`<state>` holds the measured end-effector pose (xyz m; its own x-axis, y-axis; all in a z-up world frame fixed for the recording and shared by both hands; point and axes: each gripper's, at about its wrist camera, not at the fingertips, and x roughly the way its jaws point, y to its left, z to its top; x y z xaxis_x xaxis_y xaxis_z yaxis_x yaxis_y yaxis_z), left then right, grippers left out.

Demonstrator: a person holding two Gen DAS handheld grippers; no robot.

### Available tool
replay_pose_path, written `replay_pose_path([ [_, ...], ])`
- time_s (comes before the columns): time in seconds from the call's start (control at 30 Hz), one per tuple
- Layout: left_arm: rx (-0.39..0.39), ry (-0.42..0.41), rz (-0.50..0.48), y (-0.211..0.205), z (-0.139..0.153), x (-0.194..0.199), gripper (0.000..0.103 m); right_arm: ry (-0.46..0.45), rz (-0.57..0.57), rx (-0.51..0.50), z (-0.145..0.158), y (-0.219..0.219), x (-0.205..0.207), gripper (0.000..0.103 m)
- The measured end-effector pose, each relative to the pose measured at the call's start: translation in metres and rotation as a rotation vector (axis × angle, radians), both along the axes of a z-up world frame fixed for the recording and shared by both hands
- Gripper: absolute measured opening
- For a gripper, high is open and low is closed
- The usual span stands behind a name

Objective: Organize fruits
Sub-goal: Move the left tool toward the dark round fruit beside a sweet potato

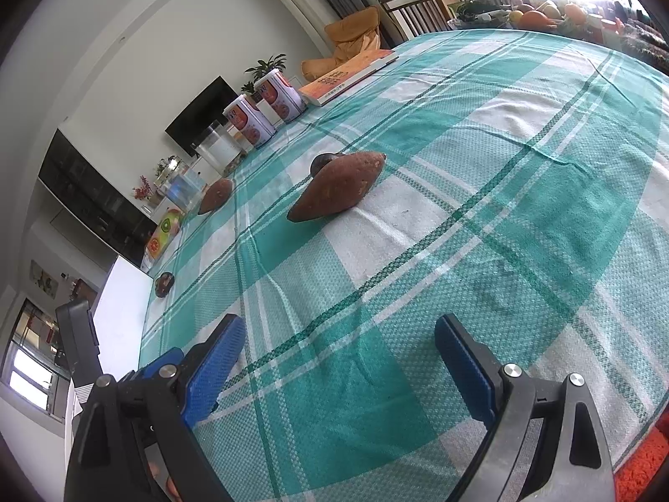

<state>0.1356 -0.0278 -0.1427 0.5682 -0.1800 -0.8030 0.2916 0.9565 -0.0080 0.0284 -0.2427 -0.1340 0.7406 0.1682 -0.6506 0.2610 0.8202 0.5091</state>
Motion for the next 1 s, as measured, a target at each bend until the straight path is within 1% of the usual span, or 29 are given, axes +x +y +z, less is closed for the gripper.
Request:
replay_pose_path([
  [0.53,-0.001,0.001,0.001,0.0,0.0,0.0,0.102,0.003,0.002,0.0,0.0,0.0,0.0,0.092],
  [0.6,-0.004,0.017,-0.001,0.0,0.001,0.002,0.102,0.004,0.002,0.001,-0.001,0.001,0.0,0.092],
  [0.63,-0.018,0.047,0.003,0.0,0.003,0.007,0.101,0.004,0.002,0.004,-0.001,0.001,0.0,0.092],
  [0.67,-0.064,0.081,0.003,0.001,0.007,0.014,0.101,0.003,0.002,0.007,-0.001,0.001,-0.001,0.092],
  [0.7,-0.134,0.113,-0.006,0.002,0.012,0.021,0.1,0.002,0.002,0.01,-0.002,0.0,-0.001,0.092],
  [0.77,-0.261,0.148,-0.011,0.0,0.028,0.036,0.1,0.002,0.001,0.013,-0.002,0.0,-0.001,0.092],
  [0.83,-0.353,0.18,-0.029,-0.007,0.044,0.055,0.1,0.004,0.003,0.008,-0.002,0.001,-0.002,0.092],
  [0.87,-0.384,0.207,-0.039,-0.014,0.049,0.067,0.1,0.004,0.003,0.009,-0.002,0.001,-0.002,0.092],
  [0.9,-0.395,0.233,-0.041,-0.022,0.054,0.078,0.1,0.003,0.003,0.011,-0.002,0.0,-0.002,0.092],
  [0.93,-0.388,0.251,-0.045,-0.032,0.057,0.087,0.1,0.002,0.003,0.014,-0.002,0.0,-0.003,0.092],
  [1.0,-0.361,0.282,-0.1,-0.058,0.063,0.101,0.1,0.002,0.003,0.015,-0.002,-0.001,-0.002,0.092],
])
